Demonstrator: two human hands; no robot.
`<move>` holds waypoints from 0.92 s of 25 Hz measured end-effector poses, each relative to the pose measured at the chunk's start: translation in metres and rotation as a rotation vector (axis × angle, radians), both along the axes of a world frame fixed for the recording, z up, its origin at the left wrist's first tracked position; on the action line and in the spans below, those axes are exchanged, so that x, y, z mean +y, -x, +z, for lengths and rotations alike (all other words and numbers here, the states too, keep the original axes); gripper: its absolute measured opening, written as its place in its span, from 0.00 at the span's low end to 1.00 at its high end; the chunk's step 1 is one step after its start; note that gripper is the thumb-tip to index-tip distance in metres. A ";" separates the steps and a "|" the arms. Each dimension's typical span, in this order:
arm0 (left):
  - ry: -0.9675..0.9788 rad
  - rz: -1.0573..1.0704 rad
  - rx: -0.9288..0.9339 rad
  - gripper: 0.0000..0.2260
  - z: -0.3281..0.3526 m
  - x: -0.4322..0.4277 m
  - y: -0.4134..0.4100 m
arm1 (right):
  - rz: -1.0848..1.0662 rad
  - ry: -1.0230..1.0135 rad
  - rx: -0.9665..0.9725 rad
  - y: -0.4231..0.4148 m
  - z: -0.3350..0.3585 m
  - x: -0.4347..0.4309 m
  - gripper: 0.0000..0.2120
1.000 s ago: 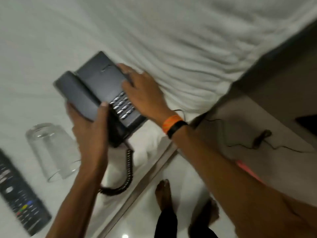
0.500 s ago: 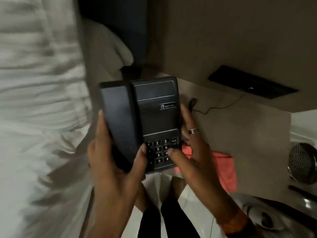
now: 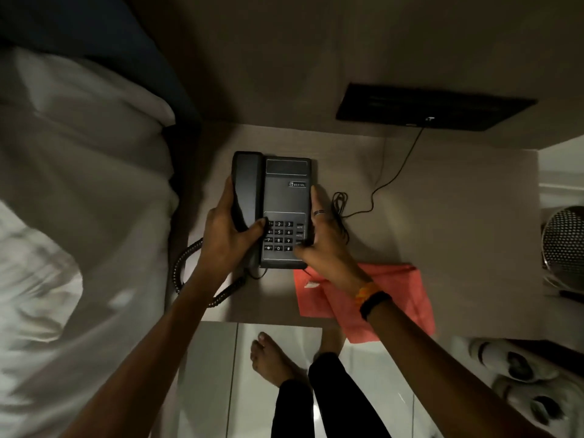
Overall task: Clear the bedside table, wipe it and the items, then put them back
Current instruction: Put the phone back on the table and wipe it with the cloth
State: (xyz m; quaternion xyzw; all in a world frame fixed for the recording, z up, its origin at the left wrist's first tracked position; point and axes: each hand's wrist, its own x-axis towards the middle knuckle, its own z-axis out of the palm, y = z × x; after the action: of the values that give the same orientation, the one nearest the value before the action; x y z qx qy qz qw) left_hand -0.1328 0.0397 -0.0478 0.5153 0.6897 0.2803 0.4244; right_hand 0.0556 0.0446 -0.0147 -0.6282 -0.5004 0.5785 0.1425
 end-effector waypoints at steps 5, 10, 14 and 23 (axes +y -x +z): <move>0.007 0.040 0.036 0.41 -0.003 0.039 0.012 | 0.015 -0.046 -0.028 0.009 -0.022 0.038 0.52; 0.054 0.026 0.104 0.43 0.002 0.077 0.023 | 0.038 -0.040 -0.074 0.026 -0.025 0.078 0.54; -0.046 0.042 0.370 0.44 0.017 0.051 0.001 | 0.083 -0.198 -0.137 0.016 -0.015 0.052 0.47; -0.188 -0.598 0.486 0.32 -0.012 -0.119 -0.139 | 0.495 -0.628 -0.702 -0.156 -0.048 -0.128 0.28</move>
State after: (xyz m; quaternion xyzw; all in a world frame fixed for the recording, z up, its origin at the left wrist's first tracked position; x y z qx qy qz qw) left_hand 0.0061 -0.0798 -0.0595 0.7815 0.5607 0.0763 0.2628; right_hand 0.2116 -0.0829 -0.0627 -0.5741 -0.8004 0.1722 0.0068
